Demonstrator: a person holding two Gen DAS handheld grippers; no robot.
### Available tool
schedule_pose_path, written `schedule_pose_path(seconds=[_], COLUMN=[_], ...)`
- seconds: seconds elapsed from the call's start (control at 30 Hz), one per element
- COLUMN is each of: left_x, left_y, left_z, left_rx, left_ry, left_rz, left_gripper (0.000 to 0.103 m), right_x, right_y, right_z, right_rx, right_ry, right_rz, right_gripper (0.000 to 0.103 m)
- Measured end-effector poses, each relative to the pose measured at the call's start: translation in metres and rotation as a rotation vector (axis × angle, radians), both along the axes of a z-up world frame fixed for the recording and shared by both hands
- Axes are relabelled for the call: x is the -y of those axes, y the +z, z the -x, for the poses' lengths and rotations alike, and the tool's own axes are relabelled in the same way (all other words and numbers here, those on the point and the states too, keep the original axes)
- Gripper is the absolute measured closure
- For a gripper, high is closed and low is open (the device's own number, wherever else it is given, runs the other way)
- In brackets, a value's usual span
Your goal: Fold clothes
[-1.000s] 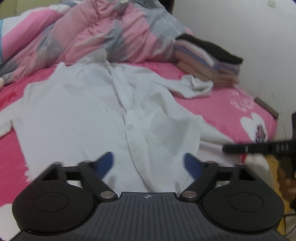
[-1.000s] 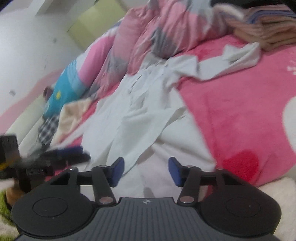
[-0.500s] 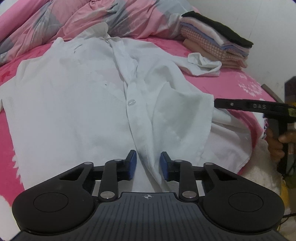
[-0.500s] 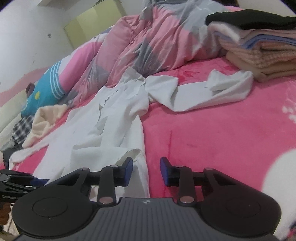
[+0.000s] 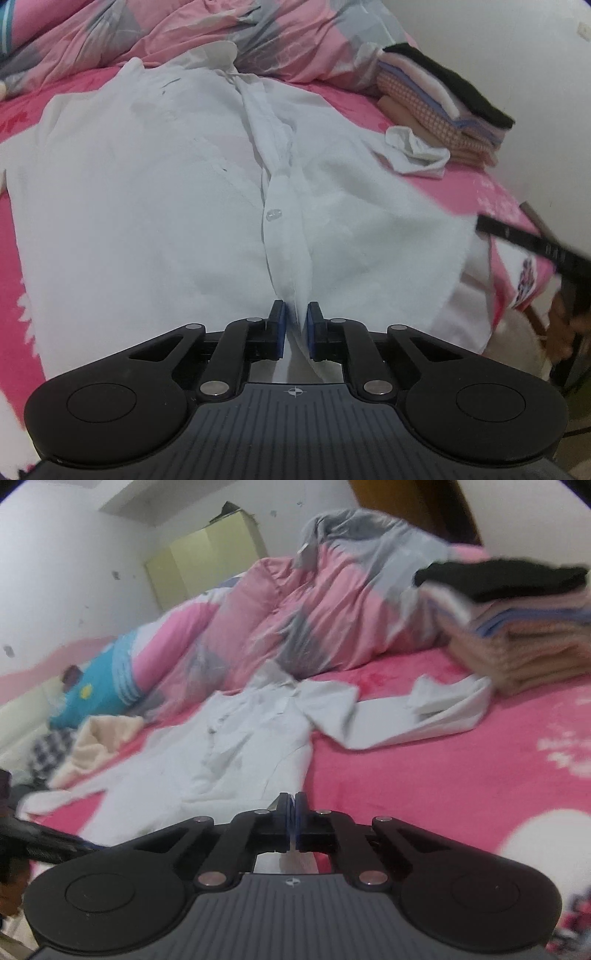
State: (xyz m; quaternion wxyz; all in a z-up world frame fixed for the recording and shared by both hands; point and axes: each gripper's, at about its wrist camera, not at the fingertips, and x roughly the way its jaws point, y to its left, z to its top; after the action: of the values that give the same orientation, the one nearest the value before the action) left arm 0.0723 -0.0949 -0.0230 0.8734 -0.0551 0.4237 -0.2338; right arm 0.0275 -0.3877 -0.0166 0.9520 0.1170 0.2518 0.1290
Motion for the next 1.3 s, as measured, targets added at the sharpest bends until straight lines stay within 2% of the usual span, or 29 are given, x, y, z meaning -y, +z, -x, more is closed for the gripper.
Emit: schedule_pose_path(seconds=[0.3, 0.43, 0.57, 0.67, 0.77, 0.87, 0.9, 0.97, 1.13, 1.3], left_x=[-0.004, -0.002, 0.001, 0.001, 0.004, 0.007, 0.008, 0.009, 0.014, 0.008], left_y=[0.003, 0.000, -0.004, -0.006, -0.006, -0.007, -0.007, -0.007, -0.008, -0.010], left_z=[-0.003, 0.000, 0.001, 0.000, 0.003, 0.006, 0.007, 0.008, 0.013, 0.015], left_rx=[-0.016, -0.037, -0.049, -0.071, -0.064, -0.056, -0.053, -0.048, -0.036, -0.022], left_ry=[0.009, -0.009, -0.019, -0.023, -0.028, -0.033, -0.035, -0.039, -0.048, -0.037], left_rz=[0.105, 0.134, 0.131, 0.137, 0.119, 0.102, 0.096, 0.085, 0.056, 0.077], left_gripper=[0.096, 0.096, 0.096, 0.095, 0.093, 0.080, 0.079, 0.079, 0.080, 0.095], right_x=[0.003, 0.014, 0.021, 0.030, 0.041, 0.052, 0.054, 0.056, 0.055, 0.041], right_y=[0.004, -0.007, -0.016, -0.016, -0.013, -0.010, -0.009, -0.008, -0.003, 0.021], right_z=[0.035, 0.045, 0.054, 0.061, 0.064, 0.065, 0.065, 0.065, 0.060, 0.033], right_rx=[0.020, -0.038, -0.080, -0.093, -0.107, -0.110, -0.109, -0.103, -0.101, -0.089], right_ry=[-0.085, -0.153, -0.222, -0.258, -0.276, -0.272, -0.269, -0.264, -0.226, -0.112], right_rz=[0.108, 0.151, 0.183, 0.157, 0.075, -0.036, -0.069, -0.124, -0.177, -0.208], right_gripper=[0.102, 0.102, 0.103, 0.103, 0.103, 0.102, 0.102, 0.102, 0.101, 0.100])
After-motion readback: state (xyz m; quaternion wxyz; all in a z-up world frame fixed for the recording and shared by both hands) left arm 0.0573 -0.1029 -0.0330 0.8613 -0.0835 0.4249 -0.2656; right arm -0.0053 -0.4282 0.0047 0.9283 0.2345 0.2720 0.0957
